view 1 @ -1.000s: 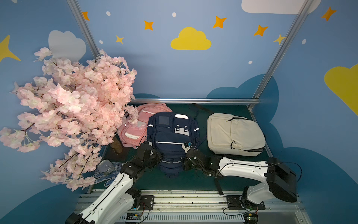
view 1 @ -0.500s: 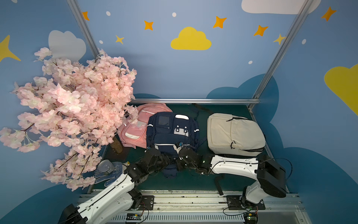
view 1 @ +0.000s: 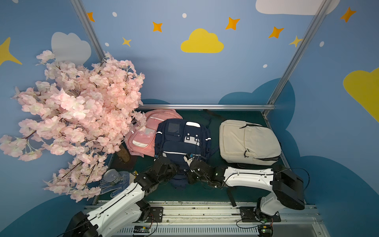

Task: Zip up the backpack
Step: Zip the zipper on the backpack.

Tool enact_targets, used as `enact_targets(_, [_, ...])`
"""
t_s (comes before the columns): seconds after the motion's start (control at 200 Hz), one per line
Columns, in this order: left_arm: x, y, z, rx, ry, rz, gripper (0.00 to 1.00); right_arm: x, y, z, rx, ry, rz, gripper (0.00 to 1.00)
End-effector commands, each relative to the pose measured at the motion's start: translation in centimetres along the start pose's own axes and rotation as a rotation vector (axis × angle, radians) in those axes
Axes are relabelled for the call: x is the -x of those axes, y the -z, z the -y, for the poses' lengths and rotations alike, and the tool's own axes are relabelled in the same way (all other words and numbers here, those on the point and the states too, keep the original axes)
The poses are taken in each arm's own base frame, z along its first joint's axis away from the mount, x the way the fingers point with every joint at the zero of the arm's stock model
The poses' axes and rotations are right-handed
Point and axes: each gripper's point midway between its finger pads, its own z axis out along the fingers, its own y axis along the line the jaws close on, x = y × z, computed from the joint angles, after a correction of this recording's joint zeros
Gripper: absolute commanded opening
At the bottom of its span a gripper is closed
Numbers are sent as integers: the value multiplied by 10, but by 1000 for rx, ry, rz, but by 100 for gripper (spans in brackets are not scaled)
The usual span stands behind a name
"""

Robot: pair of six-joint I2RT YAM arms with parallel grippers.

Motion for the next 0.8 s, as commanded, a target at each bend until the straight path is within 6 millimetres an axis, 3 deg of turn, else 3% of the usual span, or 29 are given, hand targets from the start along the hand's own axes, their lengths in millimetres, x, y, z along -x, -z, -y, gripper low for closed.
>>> enact_targets(0.0, [21,15,-31,129,-31,106,7,15,26,20,-66,-11,100,0])
enact_targets(0.175, [25,35,-49,146,-6,144,3,12,37,78,-170,-77,101,0])
enact_targets(0.305, [23,35,-53,121,31,126,3,20,43,98,-175,-117,134,0])
enact_targets(0.375, [21,33,-48,98,33,110,7,26,45,88,-131,-89,136,0])
enact_targets(0.586, [15,32,-17,-1,42,56,47,39,41,29,32,14,142,0])
enact_targets(0.696, [6,28,-1,-44,36,27,56,39,37,7,68,64,140,0])
enact_targets(0.796, [-5,21,5,-43,30,-4,58,36,32,-6,89,90,134,0])
